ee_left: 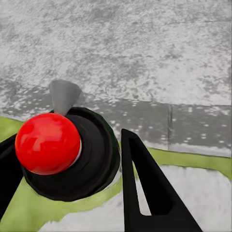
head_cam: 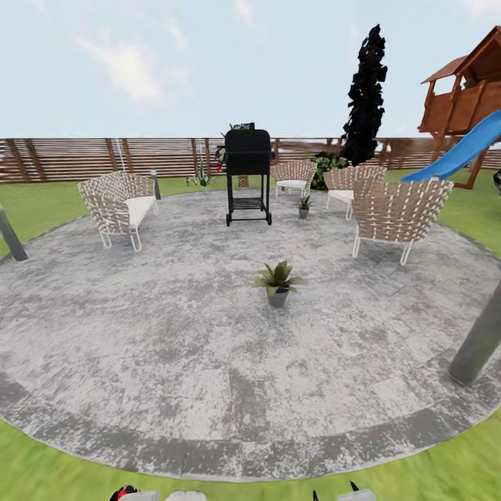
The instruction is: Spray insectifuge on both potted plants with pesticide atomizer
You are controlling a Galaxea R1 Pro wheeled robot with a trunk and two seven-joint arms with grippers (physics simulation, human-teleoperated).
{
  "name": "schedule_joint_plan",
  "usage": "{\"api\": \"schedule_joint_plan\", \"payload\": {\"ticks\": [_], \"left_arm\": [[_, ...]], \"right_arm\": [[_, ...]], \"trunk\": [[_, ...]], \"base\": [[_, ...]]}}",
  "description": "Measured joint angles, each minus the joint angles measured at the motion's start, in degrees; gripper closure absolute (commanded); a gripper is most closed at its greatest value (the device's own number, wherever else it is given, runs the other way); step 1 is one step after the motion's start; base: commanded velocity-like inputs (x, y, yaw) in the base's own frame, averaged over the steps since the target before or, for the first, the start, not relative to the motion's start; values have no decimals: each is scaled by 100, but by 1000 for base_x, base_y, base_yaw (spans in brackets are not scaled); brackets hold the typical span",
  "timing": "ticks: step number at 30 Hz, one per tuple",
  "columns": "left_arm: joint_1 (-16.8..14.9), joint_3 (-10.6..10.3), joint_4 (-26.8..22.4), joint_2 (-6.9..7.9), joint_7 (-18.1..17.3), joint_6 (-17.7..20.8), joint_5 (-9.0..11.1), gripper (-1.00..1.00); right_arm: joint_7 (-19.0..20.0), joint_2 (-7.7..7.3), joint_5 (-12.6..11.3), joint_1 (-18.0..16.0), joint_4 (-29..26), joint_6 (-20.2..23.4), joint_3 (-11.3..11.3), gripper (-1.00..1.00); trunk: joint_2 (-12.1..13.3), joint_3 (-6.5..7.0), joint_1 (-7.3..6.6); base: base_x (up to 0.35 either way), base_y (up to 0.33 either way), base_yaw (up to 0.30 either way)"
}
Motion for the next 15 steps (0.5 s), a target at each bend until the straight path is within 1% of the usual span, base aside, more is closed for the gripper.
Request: {"api": "schedule_joint_plan", "payload": {"ticks": [3,15], "left_arm": [[-1,1,1,0,0,0,0,100],[-1,0,2,0,0,-1,0,100]], "right_arm": [[0,-2,-2,1,-1,0,0,-100],[0,-3,-2,1,-1,0,1,-100]], "trunk": [[0,0,0],[0,0,0]], "base": [[327,-117,78],[327,-116,5]]}}
